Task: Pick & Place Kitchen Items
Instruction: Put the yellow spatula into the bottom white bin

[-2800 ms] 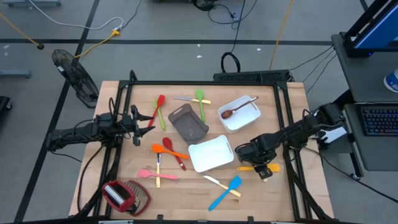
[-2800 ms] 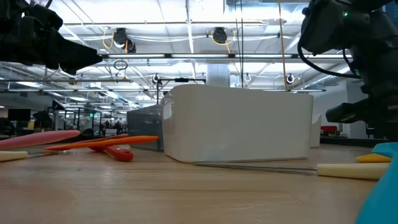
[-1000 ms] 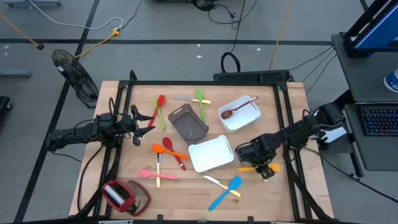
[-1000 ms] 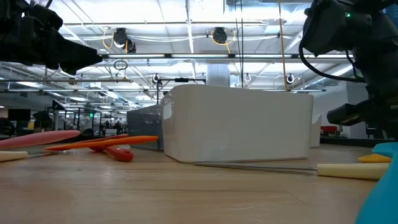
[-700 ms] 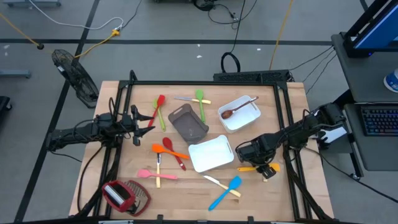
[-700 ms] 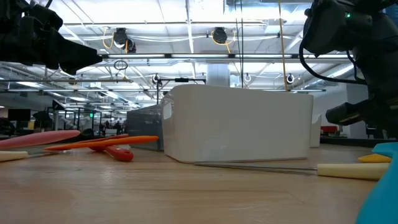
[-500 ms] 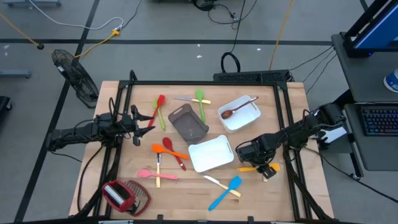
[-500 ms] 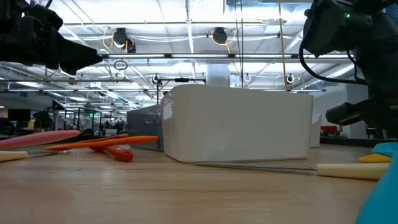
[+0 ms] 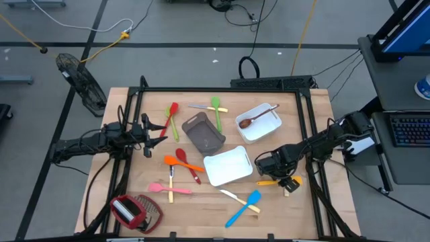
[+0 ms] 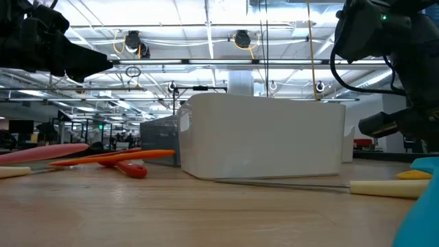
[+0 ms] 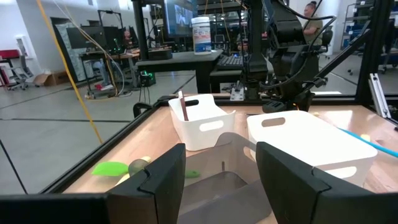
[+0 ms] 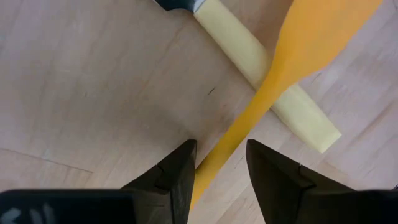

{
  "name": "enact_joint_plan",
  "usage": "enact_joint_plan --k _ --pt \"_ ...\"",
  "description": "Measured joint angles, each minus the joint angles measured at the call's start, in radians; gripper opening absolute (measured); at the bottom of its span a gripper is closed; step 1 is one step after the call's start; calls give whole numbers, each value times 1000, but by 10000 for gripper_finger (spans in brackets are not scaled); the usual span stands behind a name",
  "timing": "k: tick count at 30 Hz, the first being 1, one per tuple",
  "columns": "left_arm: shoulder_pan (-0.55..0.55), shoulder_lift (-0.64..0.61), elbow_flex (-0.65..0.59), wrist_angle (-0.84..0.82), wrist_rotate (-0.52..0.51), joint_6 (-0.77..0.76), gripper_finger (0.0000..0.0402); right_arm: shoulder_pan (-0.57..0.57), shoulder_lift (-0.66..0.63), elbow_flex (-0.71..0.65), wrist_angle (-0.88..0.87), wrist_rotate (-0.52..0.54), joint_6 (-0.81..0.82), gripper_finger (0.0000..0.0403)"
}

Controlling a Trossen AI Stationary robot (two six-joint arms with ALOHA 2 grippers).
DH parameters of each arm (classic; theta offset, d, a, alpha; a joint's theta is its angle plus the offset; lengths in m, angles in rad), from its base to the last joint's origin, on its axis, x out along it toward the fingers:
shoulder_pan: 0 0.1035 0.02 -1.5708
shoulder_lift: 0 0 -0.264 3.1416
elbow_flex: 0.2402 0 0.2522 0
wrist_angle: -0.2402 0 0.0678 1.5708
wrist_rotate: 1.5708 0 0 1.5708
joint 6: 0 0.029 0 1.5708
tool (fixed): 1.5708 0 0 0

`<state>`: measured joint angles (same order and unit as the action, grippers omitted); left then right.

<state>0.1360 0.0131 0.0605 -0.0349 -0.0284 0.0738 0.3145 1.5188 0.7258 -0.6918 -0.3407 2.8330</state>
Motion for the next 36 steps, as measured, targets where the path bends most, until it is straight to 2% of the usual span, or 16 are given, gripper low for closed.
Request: enact_joint_plan --k 9,19,27,36 --pt "0 0 0 0 0 0 202 0 0 0 1 0 44 141" --pt "0 0 0 0 0 0 202 1 0 0 5 -1 -15 141" --pt "0 0 0 0 0 0 202 2 0 0 -28 25 -18 141" --pt "0 0 0 0 0 0 202 1 1 0 -54 5 -25 141"
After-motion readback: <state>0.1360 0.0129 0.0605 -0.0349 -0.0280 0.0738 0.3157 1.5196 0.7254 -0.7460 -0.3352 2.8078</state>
